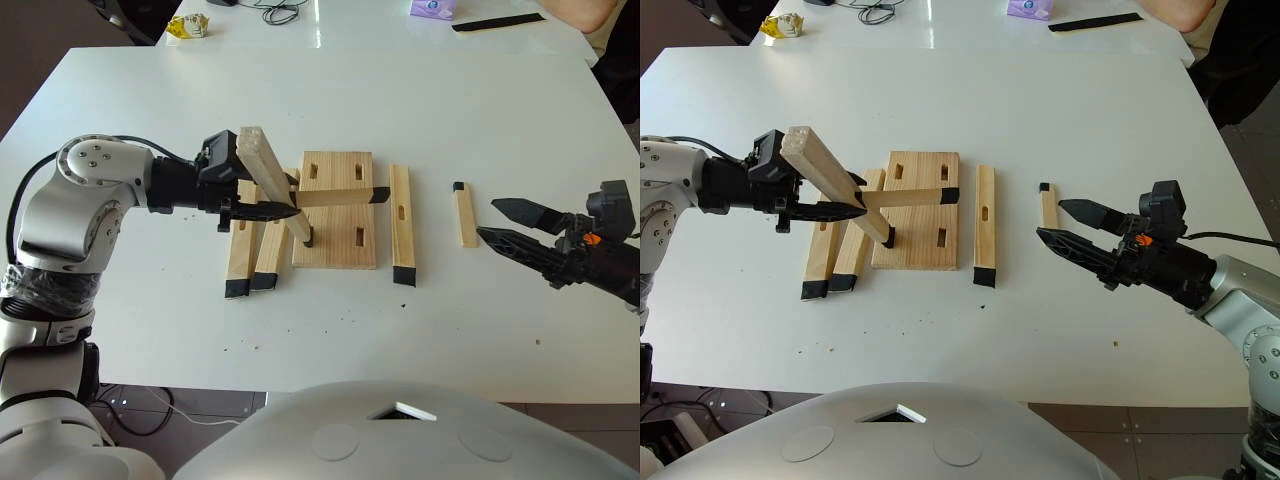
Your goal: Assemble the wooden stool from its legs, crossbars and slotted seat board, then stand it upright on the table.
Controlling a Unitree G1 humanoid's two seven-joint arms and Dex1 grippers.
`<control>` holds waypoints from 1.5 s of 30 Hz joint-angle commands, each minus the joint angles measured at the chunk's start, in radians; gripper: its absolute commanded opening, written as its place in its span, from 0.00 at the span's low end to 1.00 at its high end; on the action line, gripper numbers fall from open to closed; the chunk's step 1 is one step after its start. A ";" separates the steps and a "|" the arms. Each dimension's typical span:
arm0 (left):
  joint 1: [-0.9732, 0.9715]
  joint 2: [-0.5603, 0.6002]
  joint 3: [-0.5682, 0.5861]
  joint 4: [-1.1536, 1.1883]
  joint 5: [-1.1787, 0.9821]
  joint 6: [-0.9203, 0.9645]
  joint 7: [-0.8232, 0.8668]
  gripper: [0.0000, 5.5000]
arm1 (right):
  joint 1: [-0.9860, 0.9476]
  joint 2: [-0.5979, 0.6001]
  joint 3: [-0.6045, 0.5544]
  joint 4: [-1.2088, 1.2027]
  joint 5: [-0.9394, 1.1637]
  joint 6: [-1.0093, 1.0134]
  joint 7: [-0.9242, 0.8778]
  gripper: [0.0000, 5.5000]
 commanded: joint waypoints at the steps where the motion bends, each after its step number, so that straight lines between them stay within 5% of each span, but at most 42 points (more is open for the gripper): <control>1: -0.024 -0.001 -0.013 0.022 0.043 -0.041 -0.024 0.37 | -0.011 -0.013 0.006 -0.007 0.005 -0.001 0.001 0.72; 21: -0.074 -0.003 0.025 -0.027 -0.037 0.070 -0.054 0.37 | 0.019 -0.002 -0.010 -0.020 0.005 -0.011 0.001 0.72; 45: -0.057 -0.037 0.005 0.131 0.050 -0.097 -0.139 0.37 | 0.024 0.007 0.004 -0.034 0.020 -0.014 -0.022 0.72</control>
